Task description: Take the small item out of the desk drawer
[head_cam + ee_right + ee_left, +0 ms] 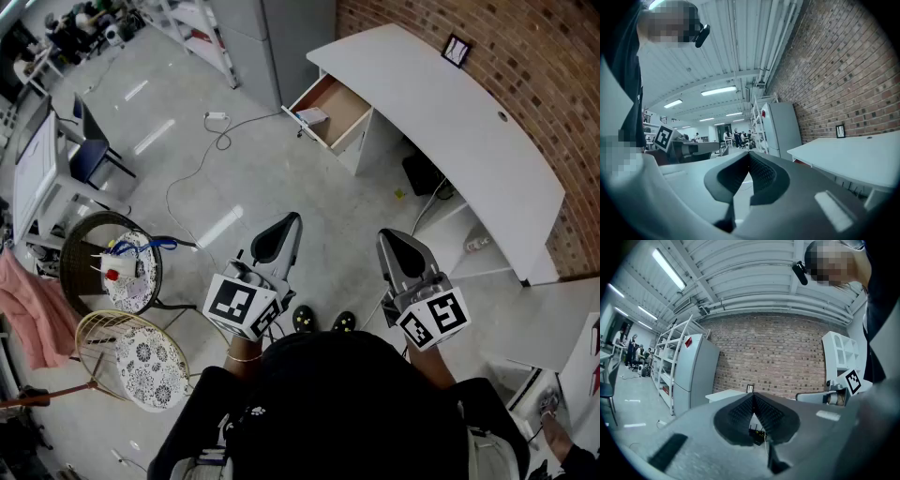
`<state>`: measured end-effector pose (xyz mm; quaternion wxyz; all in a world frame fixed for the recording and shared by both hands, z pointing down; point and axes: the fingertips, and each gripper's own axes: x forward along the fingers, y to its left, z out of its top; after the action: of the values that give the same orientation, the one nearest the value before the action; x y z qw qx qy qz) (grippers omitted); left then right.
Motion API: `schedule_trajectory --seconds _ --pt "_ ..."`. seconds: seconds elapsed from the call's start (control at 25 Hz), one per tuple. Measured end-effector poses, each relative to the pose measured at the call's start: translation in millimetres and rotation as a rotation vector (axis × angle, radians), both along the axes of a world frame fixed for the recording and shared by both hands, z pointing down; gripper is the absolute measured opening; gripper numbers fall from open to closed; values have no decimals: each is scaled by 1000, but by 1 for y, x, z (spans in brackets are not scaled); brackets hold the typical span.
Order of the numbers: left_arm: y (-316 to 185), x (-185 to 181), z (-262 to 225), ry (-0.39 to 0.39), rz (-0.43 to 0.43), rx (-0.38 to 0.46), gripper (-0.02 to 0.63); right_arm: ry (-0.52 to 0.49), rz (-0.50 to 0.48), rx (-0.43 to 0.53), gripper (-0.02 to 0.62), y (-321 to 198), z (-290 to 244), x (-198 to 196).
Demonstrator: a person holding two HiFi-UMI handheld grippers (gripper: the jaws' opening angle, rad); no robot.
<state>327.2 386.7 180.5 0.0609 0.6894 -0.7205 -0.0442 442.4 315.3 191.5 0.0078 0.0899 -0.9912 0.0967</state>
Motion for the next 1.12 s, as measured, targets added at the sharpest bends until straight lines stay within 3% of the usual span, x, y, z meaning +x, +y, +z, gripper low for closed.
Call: schedule_trajectory --seconds 0.68,1.12 --pt "16 -15 2 48 13 11 -3 -23 57 -59 11 16 3 -2" --pt "25 -26 4 47 85 13 -3 8 137 -48 12 31 6 -8"
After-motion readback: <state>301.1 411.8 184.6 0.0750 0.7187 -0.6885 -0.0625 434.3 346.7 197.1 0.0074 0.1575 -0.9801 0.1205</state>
